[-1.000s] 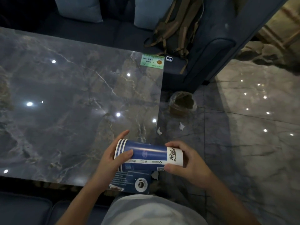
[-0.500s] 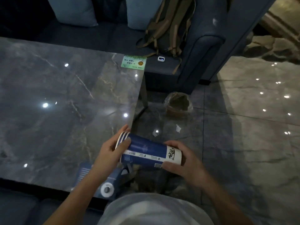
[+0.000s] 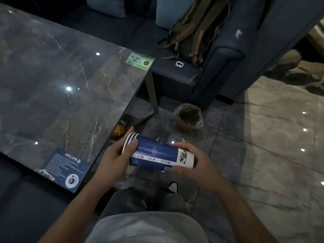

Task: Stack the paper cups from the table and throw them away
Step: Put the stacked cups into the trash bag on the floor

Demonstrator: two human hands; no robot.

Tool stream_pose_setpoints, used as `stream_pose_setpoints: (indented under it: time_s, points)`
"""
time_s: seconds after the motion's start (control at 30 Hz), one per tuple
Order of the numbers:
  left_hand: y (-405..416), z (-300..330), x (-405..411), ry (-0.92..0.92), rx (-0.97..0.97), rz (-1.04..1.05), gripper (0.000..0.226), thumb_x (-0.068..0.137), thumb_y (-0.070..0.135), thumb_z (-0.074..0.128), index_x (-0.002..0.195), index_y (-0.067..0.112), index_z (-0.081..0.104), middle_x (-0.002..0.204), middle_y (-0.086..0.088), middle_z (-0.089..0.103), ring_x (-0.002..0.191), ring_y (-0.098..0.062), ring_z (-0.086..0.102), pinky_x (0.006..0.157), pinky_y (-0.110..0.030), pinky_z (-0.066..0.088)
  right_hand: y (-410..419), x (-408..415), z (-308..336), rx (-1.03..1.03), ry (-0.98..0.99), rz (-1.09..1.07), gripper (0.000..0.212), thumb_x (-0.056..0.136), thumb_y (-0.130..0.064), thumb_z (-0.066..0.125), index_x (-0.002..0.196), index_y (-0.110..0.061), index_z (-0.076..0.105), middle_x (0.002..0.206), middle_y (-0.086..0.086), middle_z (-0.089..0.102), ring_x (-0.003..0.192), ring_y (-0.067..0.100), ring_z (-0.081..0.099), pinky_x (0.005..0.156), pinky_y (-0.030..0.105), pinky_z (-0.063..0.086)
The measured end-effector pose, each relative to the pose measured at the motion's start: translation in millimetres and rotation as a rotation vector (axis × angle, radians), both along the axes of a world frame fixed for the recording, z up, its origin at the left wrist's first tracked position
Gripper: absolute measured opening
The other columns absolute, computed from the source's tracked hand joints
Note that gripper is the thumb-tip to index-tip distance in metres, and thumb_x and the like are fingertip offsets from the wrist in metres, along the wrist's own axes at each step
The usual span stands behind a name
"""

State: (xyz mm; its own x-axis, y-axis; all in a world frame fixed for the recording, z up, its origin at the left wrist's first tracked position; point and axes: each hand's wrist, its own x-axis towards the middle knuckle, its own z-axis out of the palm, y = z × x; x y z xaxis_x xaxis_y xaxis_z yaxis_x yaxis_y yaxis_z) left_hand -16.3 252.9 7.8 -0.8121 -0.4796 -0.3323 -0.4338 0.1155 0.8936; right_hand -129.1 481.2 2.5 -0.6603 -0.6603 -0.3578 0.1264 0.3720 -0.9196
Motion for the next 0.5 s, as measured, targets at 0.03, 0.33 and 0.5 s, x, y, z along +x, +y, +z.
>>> stream_pose_setpoints:
  time_s: [0.03,0.33,0.5]
  points:
    - [-2.9,0.9,1.4,0.01,0.019,0.024,0.049,0.093,0.04,0.05,0.138,0.021,0.054,0.126,0.018,0.061,0.107,0.017,0.057,0.081,0.003,0.04,-3.9,-1.7,1.3,-0.004,0.01,0.013,0.06,0.071,-0.019,0.086,0.122,-0.032,0.059,0.113,-0.009,0.065,0.098,0.006,0.067,0.073,0.019,0.056]
    - [-25.0,-1.5,19.4,0.067,0.197,0.078,0.06,0.084,0.033,0.062,0.142,0.024,0.049,0.119,0.028,0.065,0.11,0.004,0.064,0.08,-0.01,0.052,-31.0,-2.5,12.5,0.021,0.059,0.1,0.063,0.071,-0.019,0.086,0.126,-0.029,0.056,0.115,-0.009,0.062,0.101,0.008,0.066,0.075,0.02,0.057]
    - [-43.2,3.2,11.5,0.105,0.271,0.055,0.063,0.078,0.044,0.069,0.136,0.029,0.052,0.116,0.02,0.068,0.099,0.012,0.065,0.071,-0.006,0.051,-45.5,0.3,21.3,0.089,0.105,0.078,0.061,0.068,-0.032,0.086,0.12,-0.04,0.054,0.114,-0.009,0.063,0.099,0.009,0.067,0.077,0.028,0.061]
